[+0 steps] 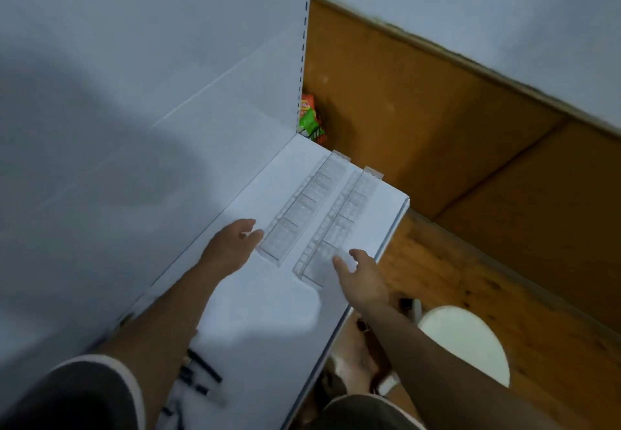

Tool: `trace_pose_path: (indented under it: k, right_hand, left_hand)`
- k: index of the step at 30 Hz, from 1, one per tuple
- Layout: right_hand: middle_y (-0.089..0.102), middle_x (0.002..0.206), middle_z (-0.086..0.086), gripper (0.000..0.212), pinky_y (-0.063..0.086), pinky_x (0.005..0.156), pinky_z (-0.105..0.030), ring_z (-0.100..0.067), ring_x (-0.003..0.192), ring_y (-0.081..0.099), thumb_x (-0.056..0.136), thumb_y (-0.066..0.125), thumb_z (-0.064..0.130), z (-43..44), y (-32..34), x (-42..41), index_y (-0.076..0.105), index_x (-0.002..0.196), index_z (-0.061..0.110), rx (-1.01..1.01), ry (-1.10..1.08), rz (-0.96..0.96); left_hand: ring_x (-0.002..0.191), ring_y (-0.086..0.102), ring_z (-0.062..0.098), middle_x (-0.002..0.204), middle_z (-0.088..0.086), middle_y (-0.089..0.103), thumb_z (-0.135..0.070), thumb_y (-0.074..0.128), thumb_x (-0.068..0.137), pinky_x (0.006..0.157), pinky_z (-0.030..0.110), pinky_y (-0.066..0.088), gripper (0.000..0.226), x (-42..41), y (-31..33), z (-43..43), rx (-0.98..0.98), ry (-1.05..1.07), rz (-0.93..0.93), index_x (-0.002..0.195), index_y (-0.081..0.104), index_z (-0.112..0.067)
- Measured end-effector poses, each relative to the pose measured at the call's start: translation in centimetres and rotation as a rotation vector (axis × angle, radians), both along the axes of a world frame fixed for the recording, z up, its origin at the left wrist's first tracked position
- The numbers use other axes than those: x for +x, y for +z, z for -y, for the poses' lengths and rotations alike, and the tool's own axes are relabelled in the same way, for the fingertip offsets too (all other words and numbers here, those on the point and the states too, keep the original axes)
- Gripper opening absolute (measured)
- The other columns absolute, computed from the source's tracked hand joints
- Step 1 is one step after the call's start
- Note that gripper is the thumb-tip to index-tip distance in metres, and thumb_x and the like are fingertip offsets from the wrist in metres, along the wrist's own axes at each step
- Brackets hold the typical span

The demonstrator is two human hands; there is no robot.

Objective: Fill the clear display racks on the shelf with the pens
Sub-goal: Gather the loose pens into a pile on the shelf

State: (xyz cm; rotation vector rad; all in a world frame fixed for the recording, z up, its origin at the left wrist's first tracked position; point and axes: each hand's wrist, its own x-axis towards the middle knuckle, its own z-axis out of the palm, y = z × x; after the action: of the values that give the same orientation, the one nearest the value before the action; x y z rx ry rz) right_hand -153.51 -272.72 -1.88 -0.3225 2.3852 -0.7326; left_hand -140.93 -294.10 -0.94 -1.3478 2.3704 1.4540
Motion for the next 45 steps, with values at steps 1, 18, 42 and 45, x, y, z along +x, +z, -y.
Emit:
trace_pose_path:
  k: [1, 18, 42, 45]
  right_hand:
    - [0.042, 0.150, -0.005, 0.063, 0.041, 0.108, -0.039, -0.025, 0.132, 0.045, 0.096, 0.045, 0.057, -0.3, 0.4, -0.1, 0.039, 0.145, 0.019, 0.022, 0.045, -0.007]
    - [0.048, 0.144, -0.005, 0.054, 0.037, 0.105, -0.034, -0.023, 0.128, 0.049, 0.095, 0.053, 0.048, -1.5, -0.2, 14.2, 0.045, 0.140, 0.018, 0.030, 0.919, 0.155]
    - [0.035, 0.148, -0.013, 0.073, 0.041, 0.100, -0.050, -0.039, 0.135, 0.032, 0.088, 0.065, 0.044, 2.5, -1.8, 37.1, 0.030, 0.149, 0.025, 0.152, 0.973, -0.061]
    - [0.038, 0.142, -0.014, 0.069, 0.045, 0.096, -0.049, -0.039, 0.129, 0.039, 0.088, 0.067, 0.042, 2.6, -2.1, 37.9, 0.035, 0.146, 0.023, 0.172, 0.907, -0.085]
  left_hand:
    - [0.124, 0.051, 0.019, 0.139, 0.002, 0.054, -0.037, 0.056, 0.095, 0.100, 0.028, 0.035, 0.047, 1.2, 0.7, -0.5, -0.024, -0.003, 0.027, 0.137, 0.050, -0.017]
    - [0.091, 0.058, 0.021, 0.100, 0.005, 0.058, -0.033, 0.051, 0.098, 0.079, 0.026, 0.048, 0.020, 25.9, 5.4, -19.5, -0.088, 0.565, 0.308, 0.105, 0.057, -0.016]
    - [0.126, 0.044, 0.023, 0.147, 0.001, 0.033, -0.037, 0.061, 0.089, 0.098, 0.038, 0.043, 0.062, 47.6, -2.5, -22.0, 0.008, 1.004, 0.173, 0.145, 0.036, -0.024]
    - [0.130, 0.039, 0.026, 0.149, 0.003, 0.023, -0.040, 0.063, 0.089, 0.098, 0.037, 0.041, 0.069, 47.1, -3.3, -21.5, -0.005, 1.004, 0.161, 0.147, 0.031, -0.021]
